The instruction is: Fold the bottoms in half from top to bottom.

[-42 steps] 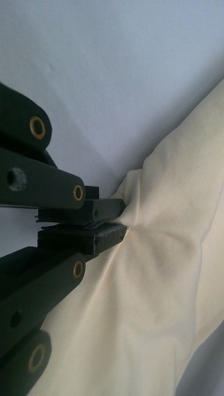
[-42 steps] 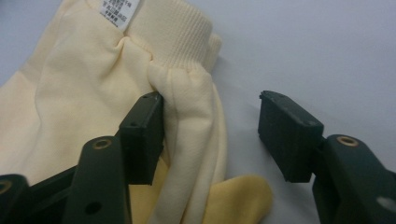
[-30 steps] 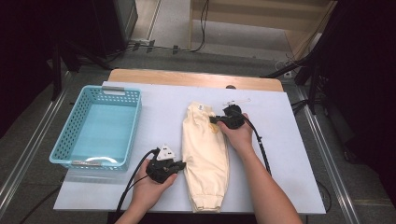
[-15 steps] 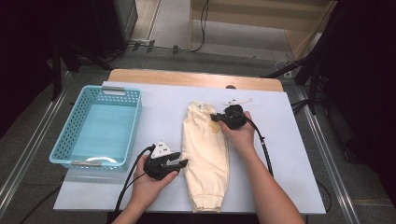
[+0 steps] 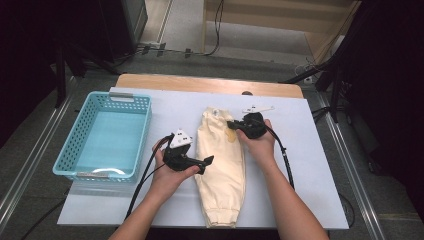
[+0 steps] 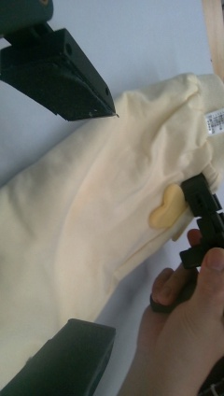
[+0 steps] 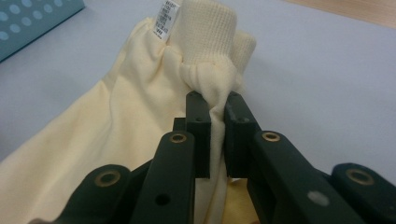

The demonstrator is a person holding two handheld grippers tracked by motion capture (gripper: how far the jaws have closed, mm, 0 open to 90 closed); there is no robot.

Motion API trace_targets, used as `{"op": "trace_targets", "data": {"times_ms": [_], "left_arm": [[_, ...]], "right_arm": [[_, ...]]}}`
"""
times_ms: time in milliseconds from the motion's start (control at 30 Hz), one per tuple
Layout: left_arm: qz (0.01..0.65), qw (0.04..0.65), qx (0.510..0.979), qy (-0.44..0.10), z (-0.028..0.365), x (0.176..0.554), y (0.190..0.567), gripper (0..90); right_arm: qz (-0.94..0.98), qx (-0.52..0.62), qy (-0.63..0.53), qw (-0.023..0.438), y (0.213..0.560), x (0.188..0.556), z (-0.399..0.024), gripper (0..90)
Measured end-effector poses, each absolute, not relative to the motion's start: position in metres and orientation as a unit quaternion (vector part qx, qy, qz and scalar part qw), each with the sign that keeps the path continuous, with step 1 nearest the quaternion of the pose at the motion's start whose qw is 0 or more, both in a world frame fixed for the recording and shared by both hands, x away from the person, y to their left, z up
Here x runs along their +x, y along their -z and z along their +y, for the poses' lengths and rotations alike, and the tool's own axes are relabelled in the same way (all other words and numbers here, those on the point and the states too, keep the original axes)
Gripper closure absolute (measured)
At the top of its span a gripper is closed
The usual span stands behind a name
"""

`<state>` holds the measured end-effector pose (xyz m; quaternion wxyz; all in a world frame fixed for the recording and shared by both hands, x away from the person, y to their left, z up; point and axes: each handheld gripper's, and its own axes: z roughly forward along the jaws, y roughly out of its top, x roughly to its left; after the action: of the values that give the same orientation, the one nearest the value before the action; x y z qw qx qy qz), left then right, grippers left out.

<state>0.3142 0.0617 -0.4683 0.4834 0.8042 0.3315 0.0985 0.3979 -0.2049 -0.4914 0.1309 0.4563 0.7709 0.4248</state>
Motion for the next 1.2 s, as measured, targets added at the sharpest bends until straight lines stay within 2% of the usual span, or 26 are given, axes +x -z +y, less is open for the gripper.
{"op": "trace_targets", "data": {"times_ms": [100, 333, 533, 1033, 1200], "left_arm": [[0.342, 0.47, 0.806, -0.11, 0.057, 0.327, 0.468, 1.2], [0.401, 0.443, 0.795, -0.109, 0.059, 0.362, 0.47, 22.6], [0.424, 0.421, 0.794, -0.11, 0.057, 0.386, 0.48, 33.4], [0.434, 0.38, 0.81, -0.107, 0.037, 0.42, 0.503, 47.5], [0.436, 0.367, 0.815, -0.105, 0.032, 0.419, 0.507, 55.9]], "right_arm": [[0.77, 0.455, -0.427, 0.131, 0.491, 0.397, -0.207, 80.7], [0.769, 0.457, -0.427, 0.135, 0.492, 0.396, -0.21, 80.6], [0.769, 0.456, -0.426, 0.137, 0.492, 0.396, -0.21, 80.6], [0.77, 0.457, -0.42, 0.145, 0.496, 0.395, -0.212, 80.5], [0.771, 0.458, -0.416, 0.148, 0.5, 0.395, -0.212, 80.5]]}}
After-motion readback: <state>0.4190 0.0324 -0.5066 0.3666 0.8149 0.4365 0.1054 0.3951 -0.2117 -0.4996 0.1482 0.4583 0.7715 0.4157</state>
